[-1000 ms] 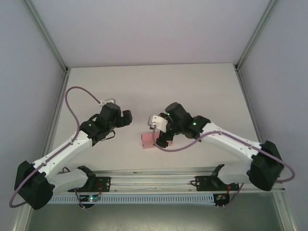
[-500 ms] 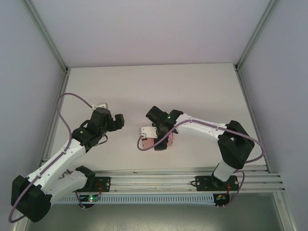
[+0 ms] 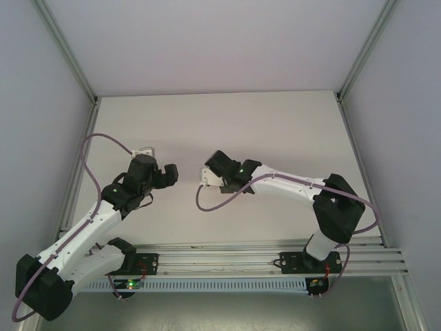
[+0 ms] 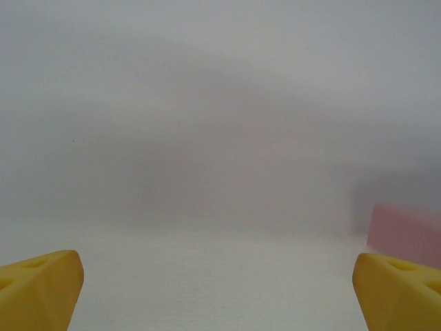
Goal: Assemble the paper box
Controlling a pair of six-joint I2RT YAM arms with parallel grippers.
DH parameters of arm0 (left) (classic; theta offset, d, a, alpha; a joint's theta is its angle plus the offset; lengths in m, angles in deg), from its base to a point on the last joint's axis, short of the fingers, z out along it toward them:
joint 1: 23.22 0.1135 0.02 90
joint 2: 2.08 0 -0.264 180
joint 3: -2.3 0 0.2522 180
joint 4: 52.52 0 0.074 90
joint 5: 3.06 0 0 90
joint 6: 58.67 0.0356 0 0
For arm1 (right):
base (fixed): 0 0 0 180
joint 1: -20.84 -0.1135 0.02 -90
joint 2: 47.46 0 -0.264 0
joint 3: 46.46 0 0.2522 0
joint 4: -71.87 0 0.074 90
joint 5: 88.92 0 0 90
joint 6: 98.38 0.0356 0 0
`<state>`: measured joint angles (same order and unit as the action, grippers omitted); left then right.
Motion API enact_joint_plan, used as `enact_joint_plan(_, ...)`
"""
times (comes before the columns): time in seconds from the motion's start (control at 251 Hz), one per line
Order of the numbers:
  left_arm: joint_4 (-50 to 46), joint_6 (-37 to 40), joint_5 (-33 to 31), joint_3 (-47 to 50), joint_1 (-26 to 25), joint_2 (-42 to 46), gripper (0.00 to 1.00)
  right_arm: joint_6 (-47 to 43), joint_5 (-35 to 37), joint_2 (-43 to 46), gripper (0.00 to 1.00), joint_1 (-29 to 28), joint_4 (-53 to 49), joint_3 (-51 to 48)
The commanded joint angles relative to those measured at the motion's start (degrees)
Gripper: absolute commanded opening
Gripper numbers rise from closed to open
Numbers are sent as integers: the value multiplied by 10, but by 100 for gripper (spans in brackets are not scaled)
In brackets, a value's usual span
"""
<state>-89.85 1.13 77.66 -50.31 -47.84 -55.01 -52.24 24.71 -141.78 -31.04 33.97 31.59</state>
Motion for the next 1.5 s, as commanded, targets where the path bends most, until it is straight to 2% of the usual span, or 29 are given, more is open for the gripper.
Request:
enact_joint_plan(0.0, 8, 13, -12, 8, 7, 9, 100, -92, 139, -10, 30, 7, 220, -46)
enact_joint_plan(0.136, 2, 15, -17, 9, 8, 9, 100, -202, 134, -57, 28, 21, 368, -91)
enact_joint_plan(0.315, 3, 19, -15, 11, 8, 13, 100, -219, 89, -91, 33, 37, 433, -105)
enact_joint_plan(0.375, 5, 20, -12, 12, 8, 14, 100, -227, 67, -92, 38, 40, 477, -128)
enact_joint_plan(0.431, 4, 21, -11, 12, 8, 14, 100, -230, 51, -94, 41, 44, 460, -135)
enact_joint_plan(0.678, 4, 22, -15, 13, 9, 16, 100, -156, 10, -67, 72, 43, 357, -146)
enact_joint_plan(0.802, 8, 22, -10, 13, 8, 10, 100, -102, -21, -36, 98, 34, 272, -132)
enact_joint_plan(0.954, 12, 22, -8, 9, 8, 0, 100, -63, -76, 3, 98, 23, 178, -114)
enact_joint_plan(1.082, 10, 32, -32, 2, 9, -6, 100, -32, -97, 40, 98, 24, 108, -98)
enact_joint_plan(1.165, 18, 34, -57, 1, 13, -5, 100, 10, -106, 80, 98, 29, 91, -96)
enact_joint_plan(1.241, 44, 53, -65, 7, 21, 0, 100, 66, -110, 138, 98, 47, 116, -116)
enact_joint_plan(1.337, 73, 78, -106, 12, 47, -4, 100, 184, -110, 233, 98, 104, 177, -157)
enact_joint_plan(1.405, 80, 81, -121, 8, 86, -23, 100, 263, -145, 298, 98, 171, 197, -187)
enact_joint_plan(1.497, 136, 102, -130, 21, 131, -55, 100, 344, -156, 369, 98, 268, 259, -251)
